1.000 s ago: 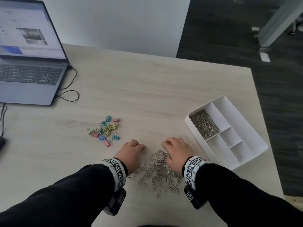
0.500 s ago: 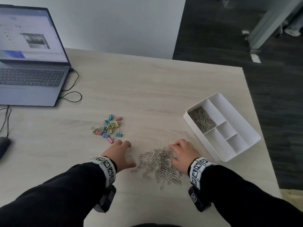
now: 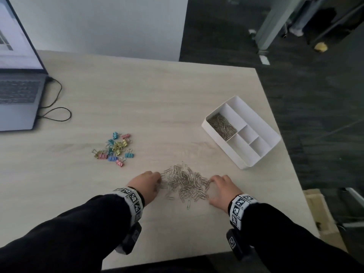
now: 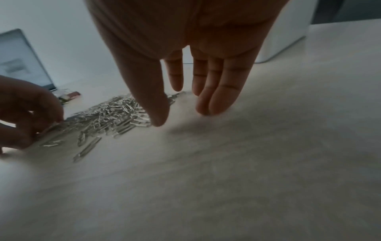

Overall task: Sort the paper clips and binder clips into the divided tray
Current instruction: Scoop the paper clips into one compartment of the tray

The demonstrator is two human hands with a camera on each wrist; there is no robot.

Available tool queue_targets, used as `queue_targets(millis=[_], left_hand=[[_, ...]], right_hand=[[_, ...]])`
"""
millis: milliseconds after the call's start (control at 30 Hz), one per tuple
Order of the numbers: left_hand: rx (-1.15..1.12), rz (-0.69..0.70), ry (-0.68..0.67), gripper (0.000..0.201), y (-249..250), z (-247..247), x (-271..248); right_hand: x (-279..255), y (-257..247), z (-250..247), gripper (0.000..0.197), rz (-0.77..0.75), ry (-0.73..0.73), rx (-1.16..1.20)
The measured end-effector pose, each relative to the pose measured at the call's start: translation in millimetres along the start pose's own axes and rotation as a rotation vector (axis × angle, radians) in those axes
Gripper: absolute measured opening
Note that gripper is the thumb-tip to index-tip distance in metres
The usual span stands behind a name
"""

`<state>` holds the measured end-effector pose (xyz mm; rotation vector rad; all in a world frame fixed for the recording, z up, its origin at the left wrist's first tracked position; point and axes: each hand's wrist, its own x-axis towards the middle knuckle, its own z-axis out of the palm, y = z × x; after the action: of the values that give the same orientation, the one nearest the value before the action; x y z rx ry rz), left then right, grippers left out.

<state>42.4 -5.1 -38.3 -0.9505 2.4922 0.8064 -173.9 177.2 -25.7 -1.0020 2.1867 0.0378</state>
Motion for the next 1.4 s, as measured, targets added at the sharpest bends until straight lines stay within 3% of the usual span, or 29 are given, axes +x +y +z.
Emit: queue_targets(millis=[133, 267, 533, 733, 833, 1033, 1200, 1267, 1333, 1400], left_hand=[[-0.042, -0.004, 0.003, 0.024, 1, 1, 3], [-0.143, -0.007, 0.029, 0.024, 0, -5, 1], [-0.056, -0.072, -0.015, 0.074, -16, -15, -6], [-0.040, -0.124, 0.122, 0.083, -18, -5, -7], [-0.054, -0.163, 0.114, 0.074, -19, -6, -5], [-0.120, -0.032, 0.061, 0.032, 6, -5, 5], [-0.248, 0.098, 0.085, 0.027, 16, -1, 8], [-0.237, 0.029, 0.107, 0.048, 9, -5, 8], [-0.158, -0.050, 0.087, 0.085, 0, -10, 9], [-0.063, -0.073, 0.023, 0.108, -4, -14, 9]], right_hand=[[-1, -2, 10, 0.059, 0.080, 0.043, 0.062], [8, -20, 21, 0.046, 0.067, 0.099, 0.106], [13, -36, 25, 0.041, -0.071, 0.168, 0.183], [4, -7, 18, 0.054, 0.043, 0.211, 0.208], [5, -5, 16, 0.057, 0.064, 0.182, 0.195], [13, -28, 14, 0.051, -0.063, 0.135, 0.181], [15, -33, 11, 0.052, -0.184, 0.078, 0.224], [14, -27, 7, 0.058, -0.170, 0.107, 0.233], [14, -20, 5, 0.076, -0.122, 0.105, 0.208], [15, -18, 4, 0.094, -0.093, 0.055, 0.143]])
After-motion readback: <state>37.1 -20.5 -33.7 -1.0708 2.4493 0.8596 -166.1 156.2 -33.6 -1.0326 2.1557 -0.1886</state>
